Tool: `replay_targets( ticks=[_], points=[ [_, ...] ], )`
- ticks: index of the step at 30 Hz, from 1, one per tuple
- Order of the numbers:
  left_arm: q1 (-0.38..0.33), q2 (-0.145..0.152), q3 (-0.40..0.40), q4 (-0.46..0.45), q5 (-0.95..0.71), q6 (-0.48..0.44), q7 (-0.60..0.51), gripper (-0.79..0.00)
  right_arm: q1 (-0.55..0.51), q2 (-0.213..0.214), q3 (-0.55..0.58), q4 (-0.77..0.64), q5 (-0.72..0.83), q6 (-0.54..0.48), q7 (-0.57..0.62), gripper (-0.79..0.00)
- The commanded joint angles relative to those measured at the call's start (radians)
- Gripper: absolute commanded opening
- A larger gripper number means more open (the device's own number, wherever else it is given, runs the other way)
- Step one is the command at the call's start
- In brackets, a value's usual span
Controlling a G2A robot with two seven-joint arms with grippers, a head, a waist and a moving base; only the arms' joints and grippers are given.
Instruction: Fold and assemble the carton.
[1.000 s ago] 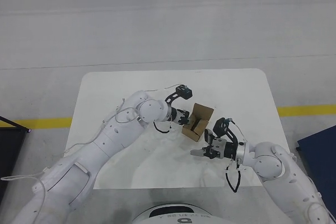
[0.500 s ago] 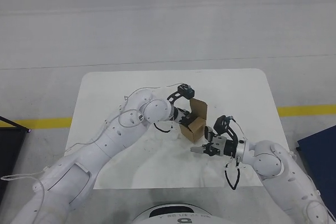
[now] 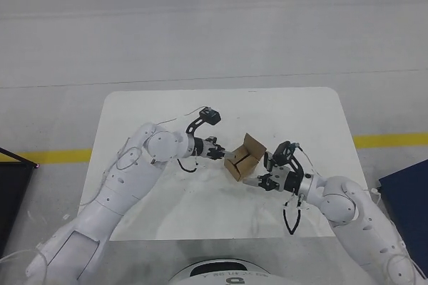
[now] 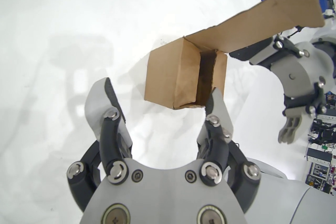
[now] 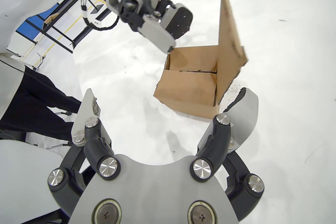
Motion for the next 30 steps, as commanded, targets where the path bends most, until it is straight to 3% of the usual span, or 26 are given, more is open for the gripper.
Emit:
replay_targets(
  ticks=[1,6,10,15,20,30],
  points=[
    [0.032,0.017,-0.035,-0.026,0.037,-0.044,-0.002,0.0,0.013,-0.001,0.006,0.001,0.005,0.003,-0.01,0.0],
    [0.122,0.057,-0.124,-0.101,0.119,-0.083,-0.04,0.0,0.036,-0.001,0.025,-0.01,0.01,0.008,-0.033,0.0],
    [0.146,0.064,-0.101,-0.157,0.158,-0.116,-0.073,0.0,0.05,-0.002,0.027,-0.031,0.031,-0.019,-0.05,0.0],
    [0.079,0.046,0.0,-0.13,0.287,-0.064,-0.058,0.0,0.06,-0.003,0.012,-0.041,0.049,-0.054,-0.041,0.0],
    [0.004,0.014,0.1,-0.069,0.302,-0.045,-0.03,0.0,0.063,-0.005,-0.015,-0.046,0.072,-0.084,-0.015,0.0],
    [-0.056,-0.011,0.147,0.019,0.277,-0.046,0.014,0.0,0.074,-0.008,-0.081,-0.003,0.109,-0.107,0.048,0.0]
  ],
)
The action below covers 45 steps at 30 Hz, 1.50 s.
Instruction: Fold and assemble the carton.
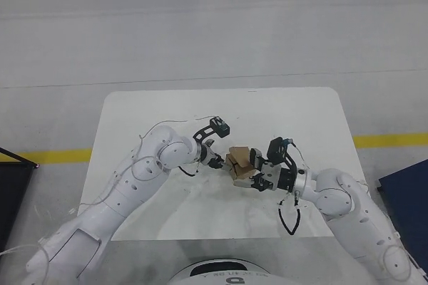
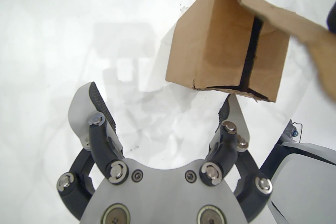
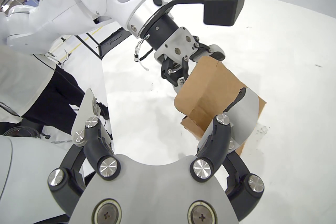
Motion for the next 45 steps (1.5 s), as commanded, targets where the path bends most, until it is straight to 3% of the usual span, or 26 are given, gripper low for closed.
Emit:
replay_targets(
  ticks=[1,7,19,24,45],
  points=[
    [0.0,0.0,0.0,0.009,0.002,-0.001,0.006,0.0,0.008,-0.002,-0.013,0.013,0.004,0.0,0.007,0.0],
    [0.037,0.016,-0.05,0.01,-0.018,0.001,0.028,0.0,0.048,-0.008,-0.047,0.059,0.018,0.002,0.015,0.0],
    [0.183,0.08,-0.227,-0.159,-0.123,-0.074,-0.009,0.0,0.09,-0.013,-0.078,0.093,0.028,0.016,0.039,0.0],
    [0.18,0.079,-0.215,-0.161,-0.128,-0.07,0.023,0.0,0.103,-0.016,-0.095,0.1,0.021,0.027,0.045,0.0],
    [0.05,0.036,-0.069,-0.038,-0.042,0.016,0.066,0.0,0.093,-0.009,-0.085,0.084,0.038,0.033,0.064,0.0]
  ],
)
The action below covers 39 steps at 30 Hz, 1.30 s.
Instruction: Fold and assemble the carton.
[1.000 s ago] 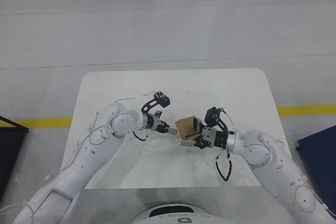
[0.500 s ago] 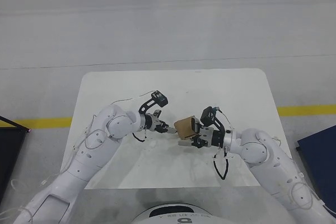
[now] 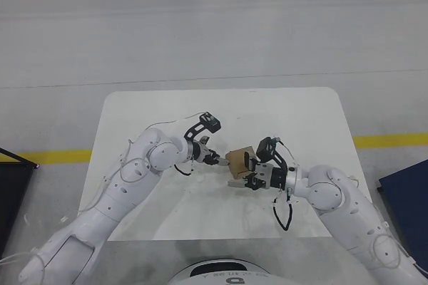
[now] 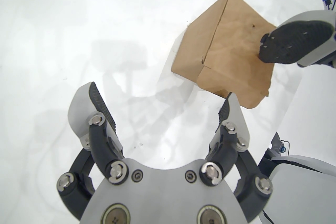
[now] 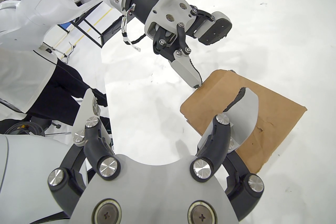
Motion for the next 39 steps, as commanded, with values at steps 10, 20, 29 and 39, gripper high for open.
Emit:
replay_targets(
  ticks=[10,20,29,39],
  points=[
    [-0.038,-0.017,0.035,0.049,-0.009,0.015,0.011,0.0,0.005,0.006,0.033,-0.001,0.054,-0.036,-0.009,0.0],
    [-0.072,-0.03,0.055,0.076,-0.016,0.018,0.016,0.0,-0.039,0.009,0.143,0.023,0.001,0.196,-0.186,0.0],
    [-0.089,-0.039,0.071,0.096,-0.016,0.015,0.018,0.0,-0.06,0.007,0.104,0.007,-0.15,0.309,-0.106,0.0],
    [-0.076,-0.036,0.058,0.103,-0.012,0.017,0.032,0.0,-0.037,0.002,0.081,0.039,-0.155,0.346,-0.016,-0.317]
  ],
)
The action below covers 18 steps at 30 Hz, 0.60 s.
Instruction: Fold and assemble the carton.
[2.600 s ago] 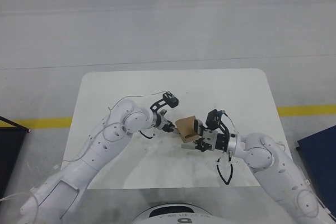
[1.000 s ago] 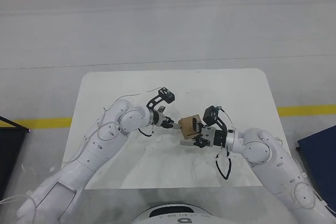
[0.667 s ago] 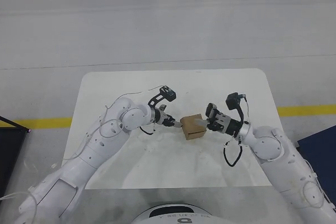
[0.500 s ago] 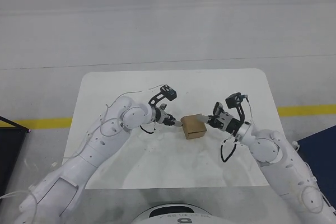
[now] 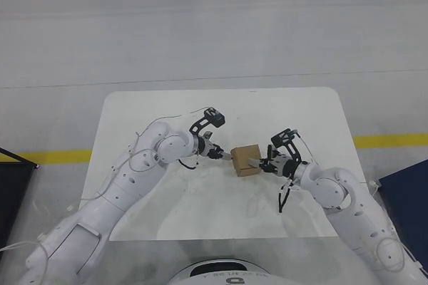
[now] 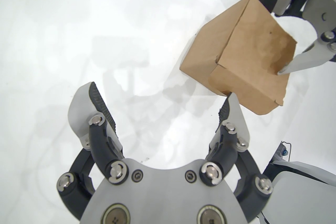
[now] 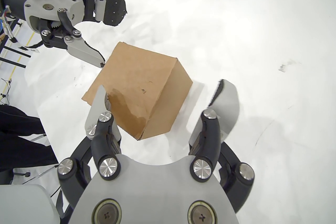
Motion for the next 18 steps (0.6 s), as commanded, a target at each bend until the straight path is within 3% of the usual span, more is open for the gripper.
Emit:
replay_targets(
  ticks=[1,7,18],
  points=[
    [0.008,0.002,-0.005,-0.006,0.001,0.001,0.0,0.0,0.003,-0.001,-0.003,0.002,-0.004,0.003,0.006,-0.32],
    [0.024,0.007,-0.017,-0.024,0.005,0.0,-0.001,0.0,0.009,-0.004,-0.015,0.0,-0.012,0.015,0.014,-0.336],
    [0.01,-0.007,0.017,-0.025,0.007,0.002,0.011,0.0,0.011,-0.007,-0.017,-0.008,-0.017,0.021,0.028,-0.265]
  ],
)
